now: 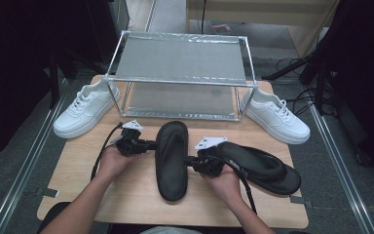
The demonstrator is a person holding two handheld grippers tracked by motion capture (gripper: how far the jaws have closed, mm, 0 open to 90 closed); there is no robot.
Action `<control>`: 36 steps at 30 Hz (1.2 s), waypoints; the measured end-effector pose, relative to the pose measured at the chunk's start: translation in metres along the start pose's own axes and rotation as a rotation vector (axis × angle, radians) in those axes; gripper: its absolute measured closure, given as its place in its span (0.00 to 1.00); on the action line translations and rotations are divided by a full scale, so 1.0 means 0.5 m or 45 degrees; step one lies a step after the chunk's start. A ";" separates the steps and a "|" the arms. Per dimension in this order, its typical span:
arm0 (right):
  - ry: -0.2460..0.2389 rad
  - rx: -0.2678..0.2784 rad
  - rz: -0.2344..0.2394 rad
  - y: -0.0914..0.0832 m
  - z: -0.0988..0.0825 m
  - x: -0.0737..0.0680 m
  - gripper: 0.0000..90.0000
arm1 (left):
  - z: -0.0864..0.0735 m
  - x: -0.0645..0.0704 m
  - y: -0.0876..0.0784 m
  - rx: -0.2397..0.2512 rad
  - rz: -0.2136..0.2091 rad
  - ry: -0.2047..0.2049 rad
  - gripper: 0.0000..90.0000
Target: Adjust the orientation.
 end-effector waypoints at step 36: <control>0.197 0.165 -0.178 -0.241 -0.029 0.155 0.74 | 0.010 0.087 -0.106 0.075 -0.143 0.059 0.45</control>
Point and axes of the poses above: each handheld gripper's, and its own axes: y roughly forward along the jaws, z roughly out of its top, x roughly to its right, the point moved 5 cm from there along y, roughly forward along the jaws, and after that the axes turned 2 degrees about y, right-handed, at the moved point
